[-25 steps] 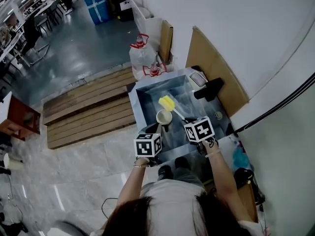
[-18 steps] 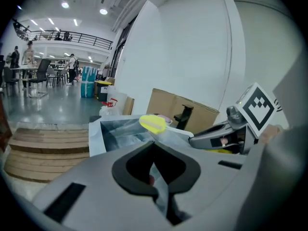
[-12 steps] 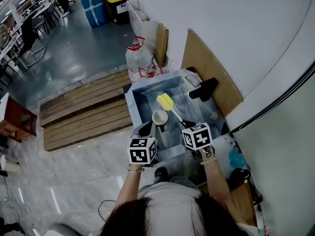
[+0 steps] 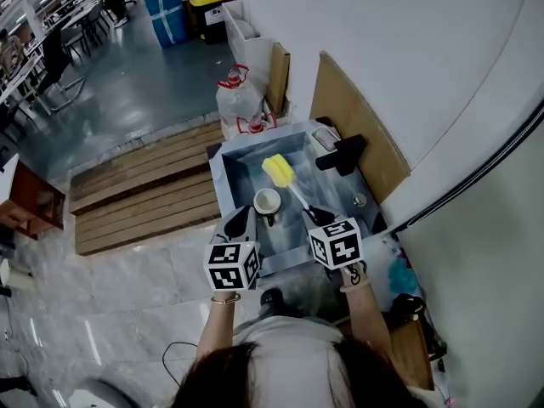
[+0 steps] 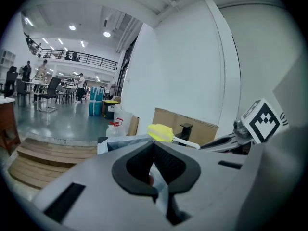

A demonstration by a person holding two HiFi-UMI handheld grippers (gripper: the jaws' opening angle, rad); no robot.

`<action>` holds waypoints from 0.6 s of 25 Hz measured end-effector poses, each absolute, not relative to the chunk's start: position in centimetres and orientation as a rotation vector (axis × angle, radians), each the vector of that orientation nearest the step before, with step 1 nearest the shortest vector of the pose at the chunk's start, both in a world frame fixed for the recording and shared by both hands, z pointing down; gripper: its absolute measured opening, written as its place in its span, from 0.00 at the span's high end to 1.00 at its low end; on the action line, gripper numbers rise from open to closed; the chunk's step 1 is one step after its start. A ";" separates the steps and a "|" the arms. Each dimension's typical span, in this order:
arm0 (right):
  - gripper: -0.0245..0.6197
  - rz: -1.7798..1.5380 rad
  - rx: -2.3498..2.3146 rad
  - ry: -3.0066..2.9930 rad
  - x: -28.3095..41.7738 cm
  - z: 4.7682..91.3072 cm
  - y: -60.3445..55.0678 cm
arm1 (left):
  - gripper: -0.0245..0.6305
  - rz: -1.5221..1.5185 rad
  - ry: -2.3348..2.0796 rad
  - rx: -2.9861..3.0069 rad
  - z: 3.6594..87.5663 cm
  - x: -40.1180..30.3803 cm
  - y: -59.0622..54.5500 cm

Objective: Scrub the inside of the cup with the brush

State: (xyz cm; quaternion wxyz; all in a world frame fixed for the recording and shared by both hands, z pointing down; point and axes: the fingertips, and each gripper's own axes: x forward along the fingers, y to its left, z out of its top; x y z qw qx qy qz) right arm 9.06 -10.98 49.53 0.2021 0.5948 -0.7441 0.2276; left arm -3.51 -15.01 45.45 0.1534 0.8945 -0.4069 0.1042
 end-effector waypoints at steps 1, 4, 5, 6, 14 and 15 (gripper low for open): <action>0.89 0.630 1.665 -2.089 9.1 49.2 -10.7 | 0.95 0.292 -1.178 2.568 45.1 -3.5 -14.7; 0.89 0.618 1.673 -2.119 9.2 48.5 -9.9 | 0.95 0.273 -1.206 2.578 44.3 -3.5 -13.7; 0.89 0.614 1.673 -2.126 9.2 48.3 -9.6 | 0.95 0.268 -1.215 2.582 44.0 -3.5 -13.3; 0.88 0.609 1.671 -2.133 9.2 48.1 -9.3 | 0.95 0.263 -1.222 2.587 43.7 -3.5 -12.9; 0.89 0.573 1.700 -2.210 8.8 46.2 -7.0 | 0.95 0.209 -1.279 2.608 41.4 -4.3 -9.8; 0.89 0.566 1.703 -2.217 8.8 45.9 -6.6 | 0.95 0.201 -1.285 2.611 41.1 -4.4 -9.4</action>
